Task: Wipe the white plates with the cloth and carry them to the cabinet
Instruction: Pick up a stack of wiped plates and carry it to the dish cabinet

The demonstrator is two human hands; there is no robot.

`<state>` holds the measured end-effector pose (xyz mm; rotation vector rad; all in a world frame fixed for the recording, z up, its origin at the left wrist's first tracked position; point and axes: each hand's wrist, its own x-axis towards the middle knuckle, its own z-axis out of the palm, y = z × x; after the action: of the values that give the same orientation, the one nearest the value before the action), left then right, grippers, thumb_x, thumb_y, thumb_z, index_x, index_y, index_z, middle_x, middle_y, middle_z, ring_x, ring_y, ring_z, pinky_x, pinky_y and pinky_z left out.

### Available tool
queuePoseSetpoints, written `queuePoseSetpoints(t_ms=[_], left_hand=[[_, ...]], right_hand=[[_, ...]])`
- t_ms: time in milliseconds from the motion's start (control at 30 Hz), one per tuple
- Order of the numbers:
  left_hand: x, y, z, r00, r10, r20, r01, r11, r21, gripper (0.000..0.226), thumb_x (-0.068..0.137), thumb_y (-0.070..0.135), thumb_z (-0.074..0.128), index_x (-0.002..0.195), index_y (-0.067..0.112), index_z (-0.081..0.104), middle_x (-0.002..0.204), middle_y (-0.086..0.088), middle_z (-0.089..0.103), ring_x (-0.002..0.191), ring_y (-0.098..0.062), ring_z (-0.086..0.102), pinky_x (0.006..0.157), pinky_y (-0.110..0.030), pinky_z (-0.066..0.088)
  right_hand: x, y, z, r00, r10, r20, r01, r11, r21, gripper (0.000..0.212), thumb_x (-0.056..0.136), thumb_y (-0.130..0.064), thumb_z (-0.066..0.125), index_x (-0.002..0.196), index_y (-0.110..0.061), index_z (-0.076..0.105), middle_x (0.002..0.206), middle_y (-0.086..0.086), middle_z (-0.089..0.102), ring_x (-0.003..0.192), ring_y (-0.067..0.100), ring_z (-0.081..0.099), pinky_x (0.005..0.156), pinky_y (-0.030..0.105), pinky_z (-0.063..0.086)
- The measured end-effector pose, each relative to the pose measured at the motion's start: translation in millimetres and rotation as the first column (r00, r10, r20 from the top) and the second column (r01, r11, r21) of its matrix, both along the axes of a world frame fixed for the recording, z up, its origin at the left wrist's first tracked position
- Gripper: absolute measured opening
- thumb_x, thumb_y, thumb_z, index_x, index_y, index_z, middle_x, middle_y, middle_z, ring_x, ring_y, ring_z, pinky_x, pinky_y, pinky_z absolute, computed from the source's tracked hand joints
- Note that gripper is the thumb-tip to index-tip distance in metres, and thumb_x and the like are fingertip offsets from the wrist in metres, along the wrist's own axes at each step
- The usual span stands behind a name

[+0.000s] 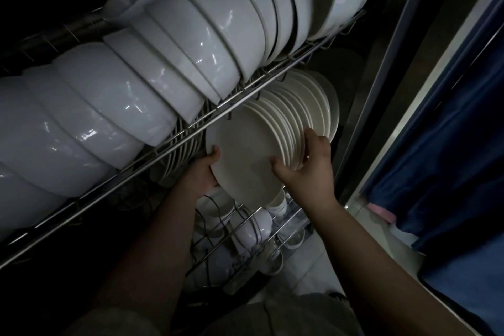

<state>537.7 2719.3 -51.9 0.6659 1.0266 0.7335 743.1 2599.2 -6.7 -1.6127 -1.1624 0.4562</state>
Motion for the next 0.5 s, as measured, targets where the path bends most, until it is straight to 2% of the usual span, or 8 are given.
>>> queuePoseSetpoints(t_ms=[133, 267, 367, 433, 500], left_hand=[[5, -3, 3, 0.999, 0.037, 0.017, -0.038, 0.998, 0.059, 0.052, 0.098, 0.032, 0.041, 0.144, 0.008, 0.04, 0.137, -0.019, 0.052, 0.116, -0.034, 0.057, 0.083, -0.048, 0.055], [8, -1, 1, 0.997, 0.073, 0.027, -0.074, 0.997, 0.029, 0.053, 0.1, 0.034, 0.038, 0.145, 0.006, 0.038, 0.141, -0.021, 0.048, 0.13, -0.038, 0.046, 0.1, -0.053, 0.041], [10, 6, 7, 0.997, 0.072, -0.004, -0.072, 0.997, 0.031, 0.054, 0.1, 0.036, 0.039, 0.144, 0.006, 0.04, 0.141, -0.021, 0.049, 0.131, -0.038, 0.045, 0.107, -0.057, 0.034], [10, 9, 9, 0.997, 0.069, -0.015, -0.068, 0.997, 0.035, 0.053, 0.1, 0.035, 0.039, 0.144, 0.006, 0.04, 0.142, -0.021, 0.049, 0.131, -0.038, 0.045, 0.111, -0.058, 0.03], [10, 7, 7, 0.997, 0.075, -0.022, -0.074, 0.996, 0.047, 0.05, 0.102, 0.032, 0.038, 0.145, 0.005, 0.039, 0.141, -0.02, 0.049, 0.13, -0.037, 0.046, 0.11, -0.058, 0.031]], right_hand=[[0, -1, -1, 1.0, 0.004, -0.014, -0.005, 1.0, -0.009, 0.076, 0.067, -0.04, 0.079, 0.132, -0.017, 0.045, 0.113, -0.005, 0.038, 0.088, -0.003, 0.04, 0.07, 0.005, 0.034], [0, -1, -1, 0.999, 0.031, -0.005, -0.031, 0.999, -0.004, 0.085, 0.066, -0.039, 0.081, 0.138, -0.018, 0.04, 0.117, -0.005, 0.037, 0.088, -0.007, 0.04, 0.069, 0.001, 0.033], [2, 1, -1, 1.0, 0.03, -0.001, -0.03, 0.999, -0.013, 0.086, 0.067, -0.037, 0.081, 0.14, -0.016, 0.04, 0.118, -0.005, 0.037, 0.092, -0.004, 0.038, 0.069, -0.001, 0.032], [3, 1, -1, 1.0, 0.018, 0.001, -0.018, 1.0, -0.019, 0.085, 0.067, -0.037, 0.081, 0.138, -0.016, 0.04, 0.117, -0.007, 0.035, 0.094, -0.003, 0.037, 0.068, 0.0, 0.032], [2, 1, 0, 1.0, 0.019, 0.008, -0.019, 1.0, -0.025, 0.083, 0.066, -0.038, 0.081, 0.136, -0.018, 0.04, 0.116, -0.007, 0.035, 0.091, -0.005, 0.037, 0.068, 0.002, 0.031]])
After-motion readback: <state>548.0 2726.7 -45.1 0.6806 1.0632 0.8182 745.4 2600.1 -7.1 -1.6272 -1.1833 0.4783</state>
